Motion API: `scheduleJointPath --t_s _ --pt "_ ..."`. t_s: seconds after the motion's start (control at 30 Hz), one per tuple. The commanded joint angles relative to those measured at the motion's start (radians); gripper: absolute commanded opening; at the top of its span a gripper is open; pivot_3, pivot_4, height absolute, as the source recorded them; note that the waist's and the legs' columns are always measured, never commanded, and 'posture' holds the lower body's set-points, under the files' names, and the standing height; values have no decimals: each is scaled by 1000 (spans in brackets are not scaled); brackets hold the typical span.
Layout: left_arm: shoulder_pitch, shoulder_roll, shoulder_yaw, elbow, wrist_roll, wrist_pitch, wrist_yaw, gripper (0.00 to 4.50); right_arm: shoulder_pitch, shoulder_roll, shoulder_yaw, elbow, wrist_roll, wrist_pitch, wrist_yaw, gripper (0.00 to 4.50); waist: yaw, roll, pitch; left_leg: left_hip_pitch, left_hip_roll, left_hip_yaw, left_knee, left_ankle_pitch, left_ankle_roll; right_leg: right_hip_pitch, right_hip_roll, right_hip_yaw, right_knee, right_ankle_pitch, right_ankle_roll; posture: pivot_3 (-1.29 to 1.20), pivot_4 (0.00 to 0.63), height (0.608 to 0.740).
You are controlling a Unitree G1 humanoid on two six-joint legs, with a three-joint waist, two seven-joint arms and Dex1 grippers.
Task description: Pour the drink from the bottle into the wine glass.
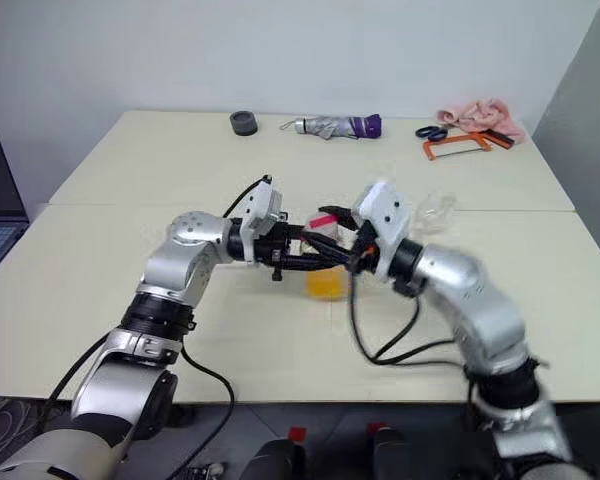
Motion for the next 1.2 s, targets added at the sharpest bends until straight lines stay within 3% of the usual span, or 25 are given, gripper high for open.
scheduleJointPath --t_s 0.03,0.17,0.4,0.6,0.8,1.2 --pt "-34 3 5 -38 -21 13 -7 1815 -111 -11 -12 94 99 41 161 1854 -6 0 0 0 0 0 -1 0 0 0 0 0 0 0 0 0 150 740" --pt "-26 -2 15 -55 -28 28 13 1813 -80 -26 -31 77 109 45 168 1854 -5 0 0 -1 1 -1 -1 0 0 -1 0 -1 0 0 0 0 150 740" --pt "6 7 16 -97 -36 53 31 1806 6 -38 -155 -74 137 66 16 4184 -3 0 0 -2 1 -1 0 0 0 -1 -4 1 1 0 0 0 150 740" --pt "0 7 14 -81 -31 46 36 1806 107 -20 -128 -271 72 58 -152 4233 -1 0 0 -2 1 -1 0 0 0 -1 -3 1 1 0 0 0 150 740" --pt "-8 1 9 -64 -26 38 32 1806 117 39 -10 -283 -81 -11 -268 4233 -4 0 0 -1 0 0 0 0 0 -1 -1 1 1 0 0 0 150 740" --pt "-12 -4 10 -47 -21 17 38 1805 139 19 -29 -230 -180 -51 -301 4233 -3 0 0 -1 0 0 0 0 0 -1 -2 1 1 0 0 0 150 740"
